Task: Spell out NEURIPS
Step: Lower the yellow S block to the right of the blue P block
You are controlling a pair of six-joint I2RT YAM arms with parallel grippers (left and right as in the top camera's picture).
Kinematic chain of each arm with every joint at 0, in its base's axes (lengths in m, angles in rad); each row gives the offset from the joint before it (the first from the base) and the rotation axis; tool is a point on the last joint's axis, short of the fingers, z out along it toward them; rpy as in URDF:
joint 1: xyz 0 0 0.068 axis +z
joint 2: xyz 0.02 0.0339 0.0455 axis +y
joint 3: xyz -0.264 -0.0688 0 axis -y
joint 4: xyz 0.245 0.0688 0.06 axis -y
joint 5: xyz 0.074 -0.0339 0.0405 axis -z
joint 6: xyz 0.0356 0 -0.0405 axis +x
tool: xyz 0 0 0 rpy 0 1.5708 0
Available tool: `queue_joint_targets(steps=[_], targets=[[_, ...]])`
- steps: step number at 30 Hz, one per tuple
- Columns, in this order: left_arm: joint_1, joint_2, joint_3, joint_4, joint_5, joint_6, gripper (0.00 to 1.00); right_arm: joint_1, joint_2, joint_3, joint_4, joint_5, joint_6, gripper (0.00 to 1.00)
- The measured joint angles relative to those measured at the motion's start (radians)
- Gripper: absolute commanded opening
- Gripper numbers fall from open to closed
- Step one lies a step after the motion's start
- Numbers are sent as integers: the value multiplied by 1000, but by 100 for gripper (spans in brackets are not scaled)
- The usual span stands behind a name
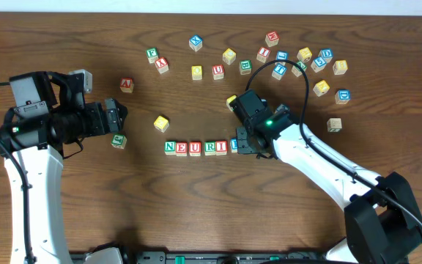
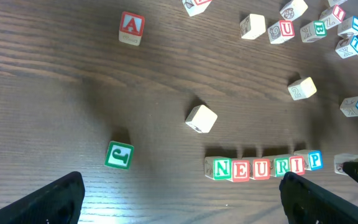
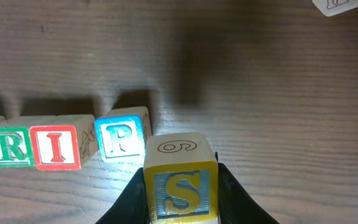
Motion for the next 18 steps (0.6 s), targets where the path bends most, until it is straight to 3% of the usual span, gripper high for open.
queue_joint_targets(steps=[18], targets=[[0, 0, 0, 0, 0, 0, 98, 0, 0, -47, 55, 13, 7, 4]])
